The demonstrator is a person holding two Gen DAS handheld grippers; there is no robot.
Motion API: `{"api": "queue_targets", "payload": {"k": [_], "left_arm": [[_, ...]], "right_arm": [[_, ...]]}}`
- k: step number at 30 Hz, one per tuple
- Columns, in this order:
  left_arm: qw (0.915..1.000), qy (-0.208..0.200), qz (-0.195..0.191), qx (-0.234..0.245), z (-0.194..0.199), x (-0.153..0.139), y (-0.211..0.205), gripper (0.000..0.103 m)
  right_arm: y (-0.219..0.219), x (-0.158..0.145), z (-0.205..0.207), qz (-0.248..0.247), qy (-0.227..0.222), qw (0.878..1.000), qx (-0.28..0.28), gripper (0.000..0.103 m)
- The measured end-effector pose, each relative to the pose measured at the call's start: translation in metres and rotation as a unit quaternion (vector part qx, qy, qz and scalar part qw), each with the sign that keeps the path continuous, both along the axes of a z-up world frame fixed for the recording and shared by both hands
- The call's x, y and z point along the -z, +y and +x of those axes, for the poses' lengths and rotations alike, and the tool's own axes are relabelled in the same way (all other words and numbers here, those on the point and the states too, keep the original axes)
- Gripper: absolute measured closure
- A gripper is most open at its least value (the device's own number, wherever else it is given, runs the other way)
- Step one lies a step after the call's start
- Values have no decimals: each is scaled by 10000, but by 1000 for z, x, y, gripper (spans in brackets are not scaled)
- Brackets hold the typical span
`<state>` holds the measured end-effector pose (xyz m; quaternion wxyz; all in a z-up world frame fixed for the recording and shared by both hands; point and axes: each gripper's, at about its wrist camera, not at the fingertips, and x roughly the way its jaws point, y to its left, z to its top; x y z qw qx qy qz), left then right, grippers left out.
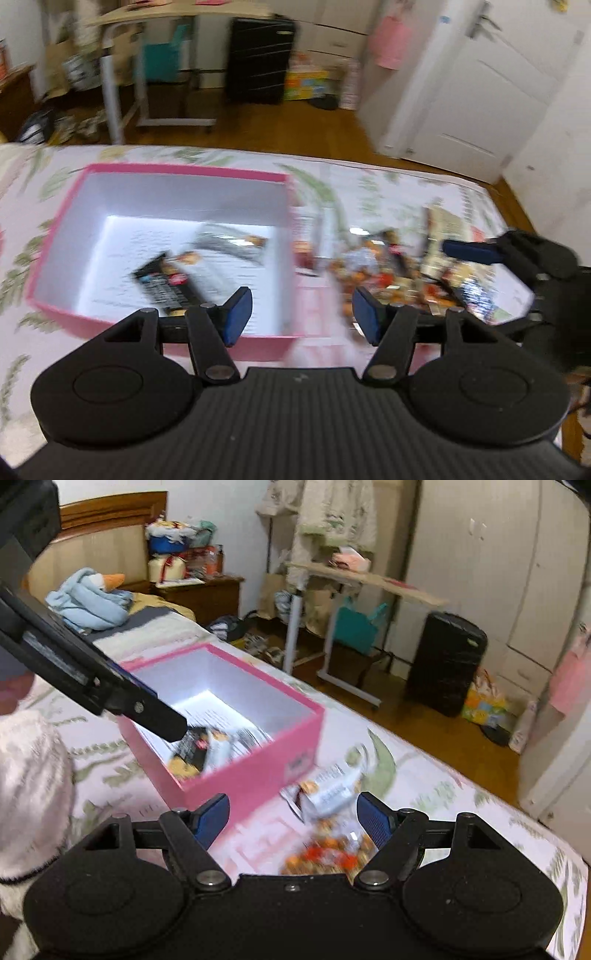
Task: Organize snacks
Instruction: 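Grasp the clear bag of orange and green nuts with the left tool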
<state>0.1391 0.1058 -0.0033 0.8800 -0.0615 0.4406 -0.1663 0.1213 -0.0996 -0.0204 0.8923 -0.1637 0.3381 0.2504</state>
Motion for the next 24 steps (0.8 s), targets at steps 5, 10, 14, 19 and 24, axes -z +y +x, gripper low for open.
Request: {"api": "queue_targets", "payload": {"k": [5, 10, 14, 19, 24], "left_arm": [[9989, 54, -326, 317, 6, 18, -46, 44], [9979, 314, -547, 130, 23, 63, -78, 44], [9957, 553, -708, -229, 42, 103, -90, 44], [9896, 1047, -834, -520, 59, 143, -98, 44], [9808, 1276, -1326, -651, 62, 169, -93, 40]], "right_arm": [[-15, 28, 6, -20, 155, 9998, 146, 16], [-29, 69, 16, 55, 318, 9991, 275, 16], [-39, 97, 29, 187, 563, 9975, 396, 16], [-53, 113, 36, 664, 911, 9922, 532, 11], [-54, 125, 37, 743, 1127, 9894, 531, 9]]}}
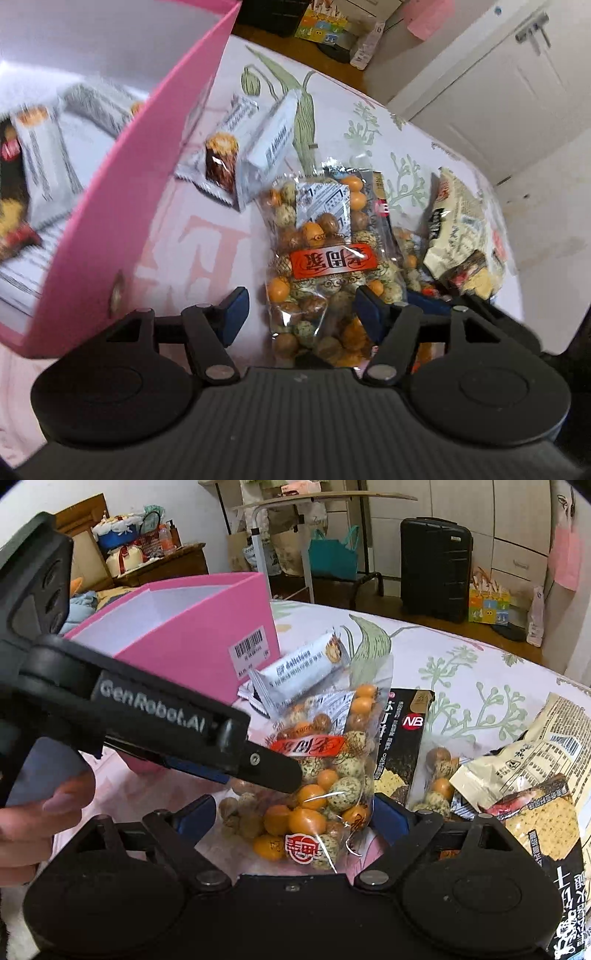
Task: Organize snacks
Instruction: 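Grasp the clear bag of orange and green nuts with the left tool, then lift the nut bag and carry it over the pink box with the left tool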
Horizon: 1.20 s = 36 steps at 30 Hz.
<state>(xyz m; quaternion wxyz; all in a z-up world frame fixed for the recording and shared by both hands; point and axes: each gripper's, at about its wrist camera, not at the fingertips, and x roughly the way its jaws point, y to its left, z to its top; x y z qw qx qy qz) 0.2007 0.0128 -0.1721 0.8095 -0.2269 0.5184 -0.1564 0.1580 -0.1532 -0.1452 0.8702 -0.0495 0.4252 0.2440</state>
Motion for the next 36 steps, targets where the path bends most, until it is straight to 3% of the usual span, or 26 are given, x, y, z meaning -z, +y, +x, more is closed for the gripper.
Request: {"api": "queue_targets", "payload": {"k": [7, 12, 21, 36], "left_arm": [[9966, 248, -769, -147, 4, 17, 7, 42], [9982, 133, -577, -41, -4, 9, 0, 44], [9989, 68, 104, 445, -25, -17, -13, 44], [9931, 531, 167, 1030, -74, -58, -8, 44]], "right_arm": [[16, 4, -2, -451, -70, 9989, -118, 4], [24, 5, -8, -685, -128, 9976, 33, 3], [30, -7, -31, -500, 205, 9979, 366, 5], [30, -45, -89, -237, 617, 9960, 600, 5]]}}
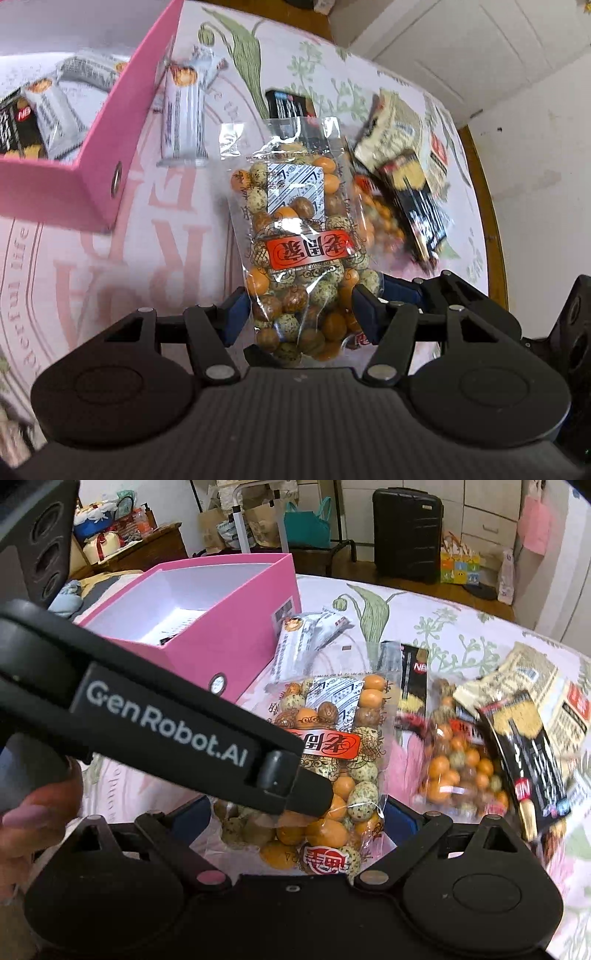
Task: Organize snacks
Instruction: 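Lift the nut bag and carry it over the pink box with the left tool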
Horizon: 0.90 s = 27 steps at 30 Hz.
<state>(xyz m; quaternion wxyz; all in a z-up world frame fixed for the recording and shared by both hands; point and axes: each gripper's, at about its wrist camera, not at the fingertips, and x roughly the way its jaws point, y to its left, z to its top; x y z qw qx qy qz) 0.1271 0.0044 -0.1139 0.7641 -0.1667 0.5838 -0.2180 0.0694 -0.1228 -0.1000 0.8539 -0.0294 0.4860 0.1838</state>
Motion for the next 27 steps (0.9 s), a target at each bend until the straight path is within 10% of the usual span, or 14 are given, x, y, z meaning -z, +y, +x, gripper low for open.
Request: {"api": "queue_targets", "payload": {"k": [27], "left_arm": [[9952, -958, -132, -162, -41, -86, 81, 44]], "right_arm": [[50, -71, -10, 354, -827, 9932, -740, 5]]}}
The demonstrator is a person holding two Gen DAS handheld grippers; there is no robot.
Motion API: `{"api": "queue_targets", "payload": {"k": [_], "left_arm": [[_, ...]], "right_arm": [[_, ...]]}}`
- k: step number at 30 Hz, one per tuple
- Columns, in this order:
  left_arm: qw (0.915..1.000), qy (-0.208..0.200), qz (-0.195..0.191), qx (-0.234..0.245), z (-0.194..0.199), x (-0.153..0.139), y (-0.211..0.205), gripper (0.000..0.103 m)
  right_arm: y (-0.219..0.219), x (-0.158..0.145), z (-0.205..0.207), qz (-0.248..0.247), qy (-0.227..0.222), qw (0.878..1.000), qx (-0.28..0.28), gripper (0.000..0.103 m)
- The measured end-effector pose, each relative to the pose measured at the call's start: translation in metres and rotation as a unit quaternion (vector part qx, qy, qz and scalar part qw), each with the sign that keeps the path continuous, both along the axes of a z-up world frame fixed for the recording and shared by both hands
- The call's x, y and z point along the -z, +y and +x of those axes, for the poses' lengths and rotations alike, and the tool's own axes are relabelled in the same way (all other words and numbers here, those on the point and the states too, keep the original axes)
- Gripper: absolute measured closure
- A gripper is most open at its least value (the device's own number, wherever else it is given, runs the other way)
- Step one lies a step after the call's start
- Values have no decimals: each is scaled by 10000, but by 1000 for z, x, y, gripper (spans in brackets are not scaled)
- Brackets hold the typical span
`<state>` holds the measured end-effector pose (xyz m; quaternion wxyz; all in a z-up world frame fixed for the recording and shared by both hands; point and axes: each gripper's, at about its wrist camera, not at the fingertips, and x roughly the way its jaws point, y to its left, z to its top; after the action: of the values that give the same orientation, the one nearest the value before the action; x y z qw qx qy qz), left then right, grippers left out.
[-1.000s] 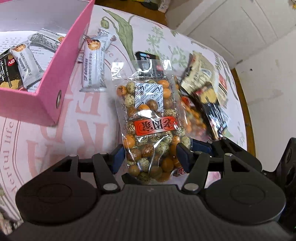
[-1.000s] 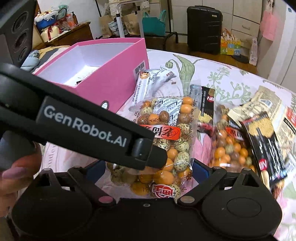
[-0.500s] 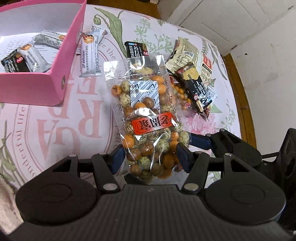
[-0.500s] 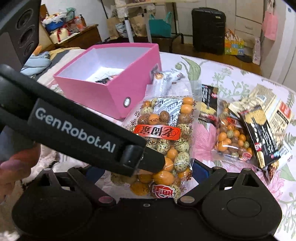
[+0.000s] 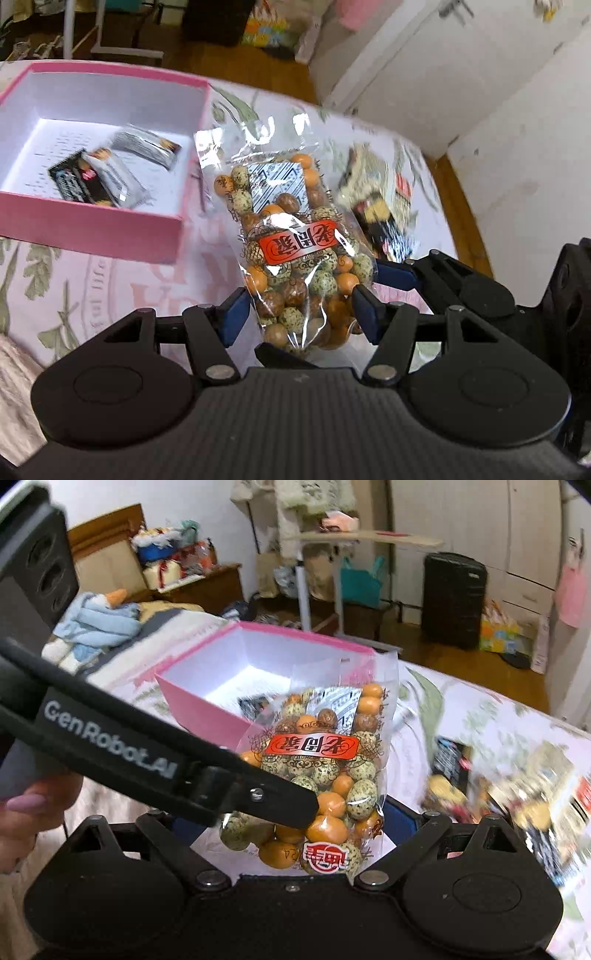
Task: Organize snacks
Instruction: 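Lift the nut bag and carry it over the pink box with the left tool, then open the left tool to drop the nut bag into the box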
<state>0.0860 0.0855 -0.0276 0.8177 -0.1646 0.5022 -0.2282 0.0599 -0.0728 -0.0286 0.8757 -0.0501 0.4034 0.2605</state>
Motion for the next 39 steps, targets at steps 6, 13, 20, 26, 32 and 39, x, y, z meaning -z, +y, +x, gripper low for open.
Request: {"api": "queue_targets", "payload": {"k": [6, 13, 20, 26, 32, 39], "left_arm": [[9985, -144, -8, -532, 15, -8, 50, 44], [9938, -186, 206, -1076, 67, 1, 98, 43], [9883, 440, 168, -1449, 130, 33, 146, 44], [9853, 1030, 381, -1312, 173, 67, 166, 44], [9864, 1169, 461, -1055, 189, 81, 176, 43], [9855, 972, 829, -1117, 179, 83, 185, 44]], "right_arm": [[44, -2, 35, 170, -95, 9991, -365, 5], [97, 10, 97, 80, -178, 9959, -886, 5], [137, 38, 156, 223, 406, 9943, -957, 5], [153, 72, 189, 375, 1229, 9883, -822, 5], [161, 83, 203, 374, 1614, 9802, -1082, 4], [165, 94, 211, 383, 1853, 9760, -1075, 5]]}}
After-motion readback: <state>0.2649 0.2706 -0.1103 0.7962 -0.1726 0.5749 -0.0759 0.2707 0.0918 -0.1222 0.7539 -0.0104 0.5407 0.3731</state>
